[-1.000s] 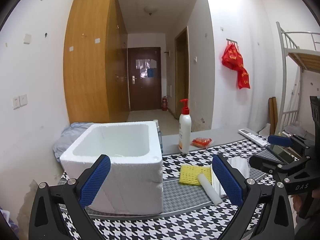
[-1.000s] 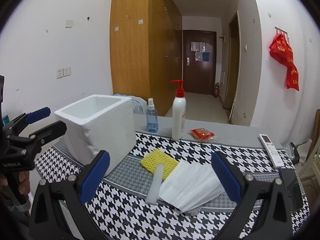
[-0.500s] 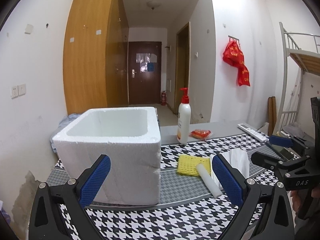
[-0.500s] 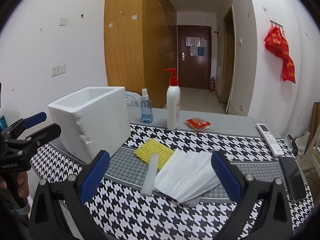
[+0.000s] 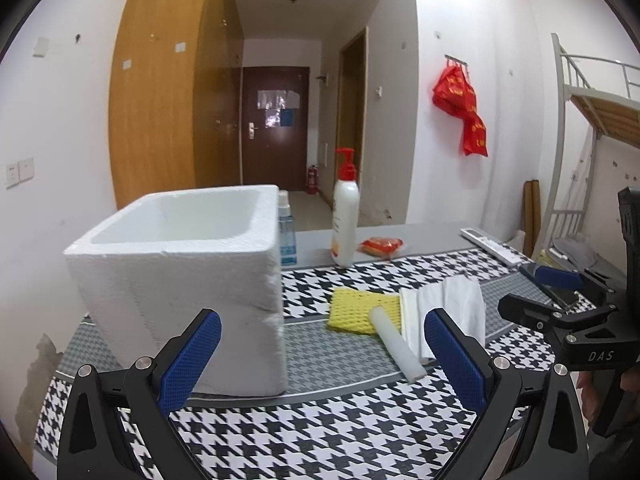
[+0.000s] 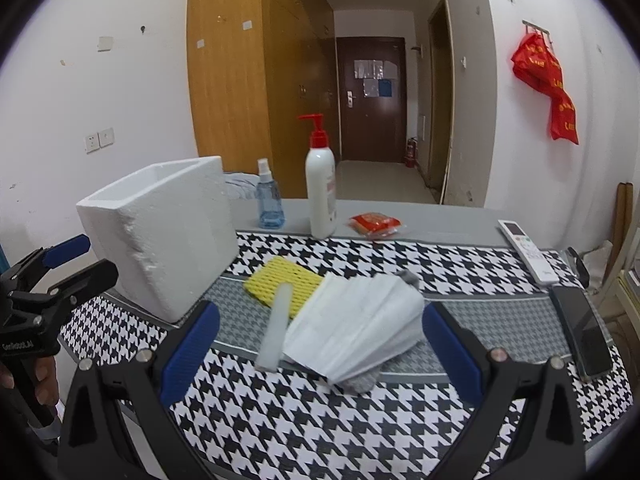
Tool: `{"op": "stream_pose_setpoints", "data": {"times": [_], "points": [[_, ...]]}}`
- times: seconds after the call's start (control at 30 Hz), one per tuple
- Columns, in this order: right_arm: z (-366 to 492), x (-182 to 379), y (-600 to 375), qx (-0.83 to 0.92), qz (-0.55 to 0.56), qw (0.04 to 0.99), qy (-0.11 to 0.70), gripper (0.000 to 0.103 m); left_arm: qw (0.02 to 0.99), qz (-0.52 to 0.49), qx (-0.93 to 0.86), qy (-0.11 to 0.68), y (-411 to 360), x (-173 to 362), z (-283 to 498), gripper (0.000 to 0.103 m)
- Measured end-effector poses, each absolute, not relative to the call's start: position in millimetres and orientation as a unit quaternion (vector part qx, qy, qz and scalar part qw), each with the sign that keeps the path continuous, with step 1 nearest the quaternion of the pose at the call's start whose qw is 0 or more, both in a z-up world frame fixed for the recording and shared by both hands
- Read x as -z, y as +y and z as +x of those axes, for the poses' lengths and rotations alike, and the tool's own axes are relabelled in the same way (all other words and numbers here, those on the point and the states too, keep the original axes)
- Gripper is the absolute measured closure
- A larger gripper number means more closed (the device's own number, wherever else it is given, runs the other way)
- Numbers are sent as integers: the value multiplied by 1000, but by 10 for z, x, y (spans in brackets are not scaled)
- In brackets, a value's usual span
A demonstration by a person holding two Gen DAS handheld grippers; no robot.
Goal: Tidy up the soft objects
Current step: 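Move both tools down toward the white masks and white foam roll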
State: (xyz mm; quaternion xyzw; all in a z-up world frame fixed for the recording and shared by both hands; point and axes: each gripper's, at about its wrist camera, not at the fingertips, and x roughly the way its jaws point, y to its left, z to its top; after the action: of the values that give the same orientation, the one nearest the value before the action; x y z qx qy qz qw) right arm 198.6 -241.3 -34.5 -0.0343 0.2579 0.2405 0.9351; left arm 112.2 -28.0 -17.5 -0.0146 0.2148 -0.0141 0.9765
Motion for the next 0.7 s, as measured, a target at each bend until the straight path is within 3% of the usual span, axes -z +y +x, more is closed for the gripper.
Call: {"op": "stream_pose_setpoints", "data": {"times": [0.7], "points": [[2105,526,-2677,-215,-18,932,291,1,958,-5,48,282,-595,459,1517,1]]}}
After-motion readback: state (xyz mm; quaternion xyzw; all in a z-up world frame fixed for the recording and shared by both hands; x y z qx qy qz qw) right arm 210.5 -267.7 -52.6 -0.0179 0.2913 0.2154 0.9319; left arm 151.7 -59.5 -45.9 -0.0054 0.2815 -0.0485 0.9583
